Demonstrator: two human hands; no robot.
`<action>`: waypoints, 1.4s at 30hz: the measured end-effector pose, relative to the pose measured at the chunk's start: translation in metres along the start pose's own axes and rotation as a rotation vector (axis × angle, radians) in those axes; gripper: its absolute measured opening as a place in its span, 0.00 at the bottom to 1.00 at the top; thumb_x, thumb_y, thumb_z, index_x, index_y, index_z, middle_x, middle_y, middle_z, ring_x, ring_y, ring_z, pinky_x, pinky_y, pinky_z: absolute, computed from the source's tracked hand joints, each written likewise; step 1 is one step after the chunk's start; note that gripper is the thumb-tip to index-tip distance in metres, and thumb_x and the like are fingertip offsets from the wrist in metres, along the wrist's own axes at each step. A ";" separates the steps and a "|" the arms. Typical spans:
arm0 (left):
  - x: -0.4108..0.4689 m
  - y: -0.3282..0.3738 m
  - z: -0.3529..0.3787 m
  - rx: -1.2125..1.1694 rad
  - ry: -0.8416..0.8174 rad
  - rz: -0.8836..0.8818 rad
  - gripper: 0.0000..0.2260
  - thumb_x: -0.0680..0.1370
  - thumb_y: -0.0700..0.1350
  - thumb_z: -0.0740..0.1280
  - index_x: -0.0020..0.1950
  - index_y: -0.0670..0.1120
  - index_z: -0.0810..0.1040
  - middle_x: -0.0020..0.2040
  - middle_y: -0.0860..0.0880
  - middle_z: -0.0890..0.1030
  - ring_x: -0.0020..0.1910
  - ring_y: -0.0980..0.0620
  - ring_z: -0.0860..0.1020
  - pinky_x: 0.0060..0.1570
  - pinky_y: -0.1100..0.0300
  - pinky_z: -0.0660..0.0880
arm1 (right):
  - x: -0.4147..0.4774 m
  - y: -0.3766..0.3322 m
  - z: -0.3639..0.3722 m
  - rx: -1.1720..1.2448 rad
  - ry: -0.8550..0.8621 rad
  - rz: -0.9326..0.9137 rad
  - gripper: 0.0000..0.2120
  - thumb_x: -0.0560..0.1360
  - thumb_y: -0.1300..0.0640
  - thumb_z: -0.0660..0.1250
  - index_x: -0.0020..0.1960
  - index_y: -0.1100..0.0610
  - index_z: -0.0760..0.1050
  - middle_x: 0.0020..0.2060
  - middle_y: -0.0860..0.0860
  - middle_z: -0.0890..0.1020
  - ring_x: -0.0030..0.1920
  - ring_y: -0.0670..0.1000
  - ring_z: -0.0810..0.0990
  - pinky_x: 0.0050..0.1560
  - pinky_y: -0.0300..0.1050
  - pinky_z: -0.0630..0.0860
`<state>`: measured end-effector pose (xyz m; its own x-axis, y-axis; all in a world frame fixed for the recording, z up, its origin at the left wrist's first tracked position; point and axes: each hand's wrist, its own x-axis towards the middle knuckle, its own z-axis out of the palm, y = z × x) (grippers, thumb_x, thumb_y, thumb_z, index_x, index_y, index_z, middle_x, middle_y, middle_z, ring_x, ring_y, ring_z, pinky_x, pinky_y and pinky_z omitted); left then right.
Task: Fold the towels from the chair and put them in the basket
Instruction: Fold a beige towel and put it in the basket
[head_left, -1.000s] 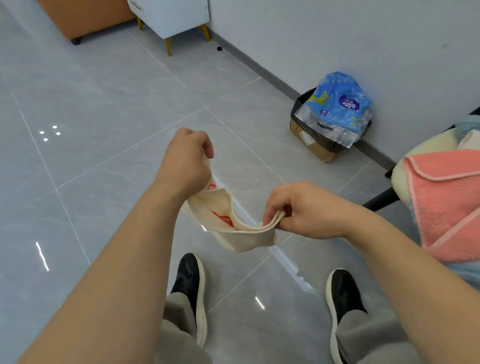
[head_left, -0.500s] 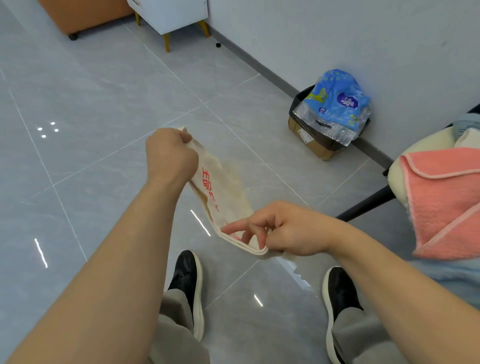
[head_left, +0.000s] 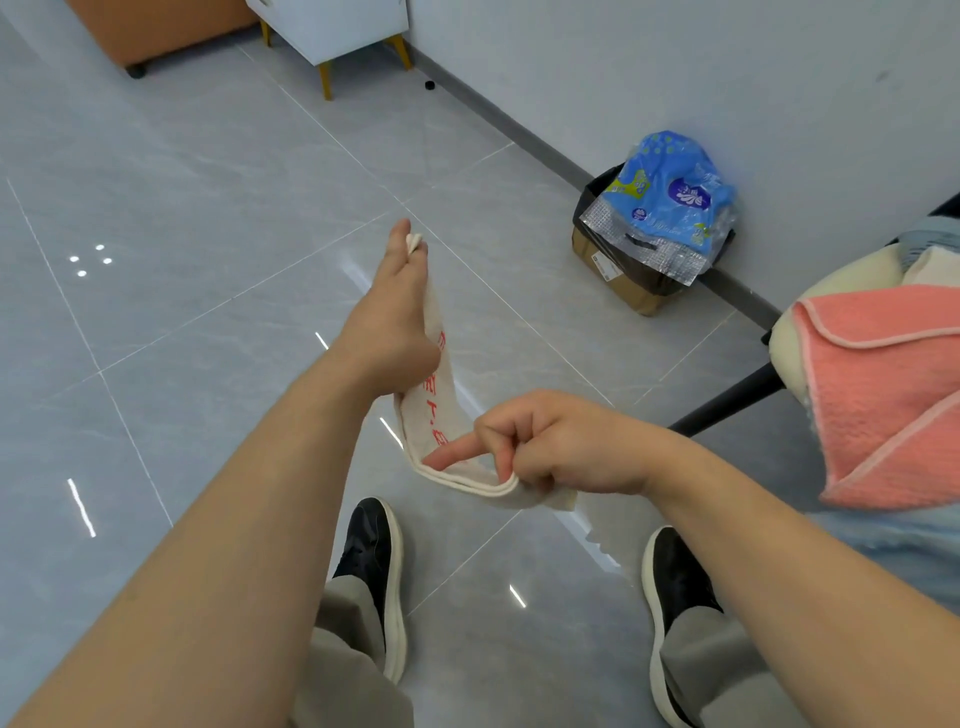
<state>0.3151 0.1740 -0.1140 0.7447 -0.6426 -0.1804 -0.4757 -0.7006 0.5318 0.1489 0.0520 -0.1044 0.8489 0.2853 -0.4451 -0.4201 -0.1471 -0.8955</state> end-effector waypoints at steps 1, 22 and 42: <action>0.000 0.000 0.000 0.028 0.011 0.029 0.41 0.75 0.33 0.66 0.82 0.45 0.48 0.81 0.57 0.37 0.80 0.55 0.52 0.66 0.68 0.58 | 0.000 0.001 -0.003 0.034 0.014 -0.015 0.09 0.67 0.78 0.55 0.36 0.66 0.68 0.61 0.56 0.82 0.45 0.37 0.83 0.29 0.37 0.62; -0.011 0.026 0.023 -0.064 -0.051 0.406 0.11 0.72 0.43 0.77 0.52 0.55 0.87 0.51 0.56 0.84 0.48 0.58 0.79 0.43 0.79 0.66 | 0.007 0.022 -0.043 -0.368 0.807 -0.182 0.07 0.68 0.56 0.79 0.40 0.50 0.81 0.35 0.43 0.82 0.36 0.42 0.78 0.39 0.35 0.73; -0.014 0.029 0.012 -0.479 -0.137 0.228 0.25 0.60 0.38 0.58 0.47 0.56 0.88 0.56 0.62 0.84 0.56 0.56 0.82 0.59 0.50 0.78 | 0.001 0.020 -0.057 -0.269 0.936 -0.214 0.12 0.70 0.56 0.79 0.41 0.51 0.75 0.56 0.40 0.82 0.39 0.50 0.79 0.48 0.51 0.81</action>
<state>0.2852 0.1593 -0.1064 0.5647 -0.8185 -0.1057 -0.3276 -0.3399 0.8816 0.1600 -0.0048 -0.1229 0.8579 -0.5137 0.0122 -0.2406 -0.4224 -0.8739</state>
